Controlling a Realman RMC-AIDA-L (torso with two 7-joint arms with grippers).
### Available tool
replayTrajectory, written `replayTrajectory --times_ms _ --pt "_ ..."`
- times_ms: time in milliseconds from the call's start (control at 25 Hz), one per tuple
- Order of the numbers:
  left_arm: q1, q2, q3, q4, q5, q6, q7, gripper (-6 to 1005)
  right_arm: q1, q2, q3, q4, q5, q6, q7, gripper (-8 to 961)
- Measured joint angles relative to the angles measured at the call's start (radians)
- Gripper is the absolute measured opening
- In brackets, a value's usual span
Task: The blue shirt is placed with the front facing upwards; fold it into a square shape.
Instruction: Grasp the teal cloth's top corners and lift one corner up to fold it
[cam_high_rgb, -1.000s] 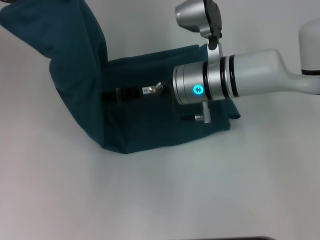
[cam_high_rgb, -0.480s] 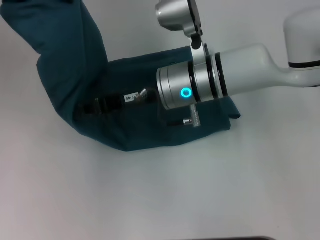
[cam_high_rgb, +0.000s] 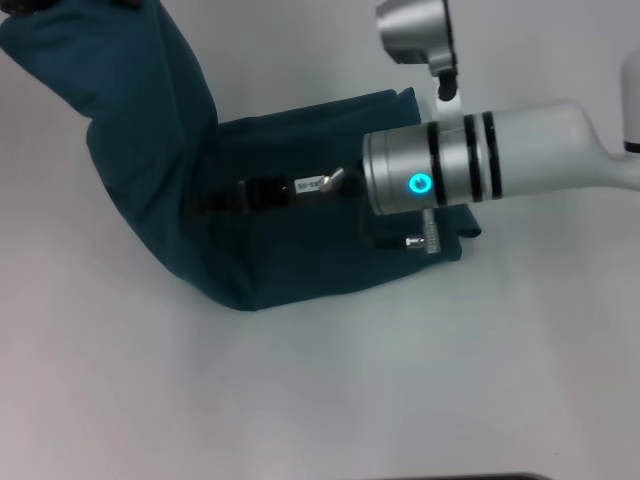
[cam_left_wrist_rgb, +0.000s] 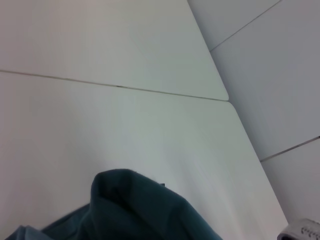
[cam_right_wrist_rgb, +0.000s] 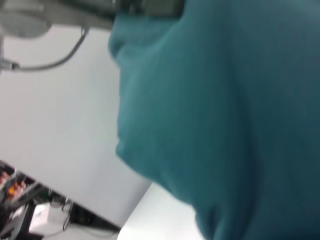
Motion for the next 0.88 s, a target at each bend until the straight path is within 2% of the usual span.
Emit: replayTrajectory --times_ms 280,520,880 --pt "0.001 0.0 -0.003 -0.001 -0.003 -0.001 0.001 57 -0.025 -0.001 0.061 -0.087 0.001 -0.024 -0.003 10" --pt "-0.007 -0.004 0.01 -0.008 -0.005 0.051 0.091 58 0.017 0.003 0.065 -0.083 0.001 -0.028 -0.01 11" --pt "-0.012 0.0 0.031 -0.027 -0.005 0.086 0.218 58 0.021 0.005 0.06 -0.07 0.0 -0.011 -0.015 11"
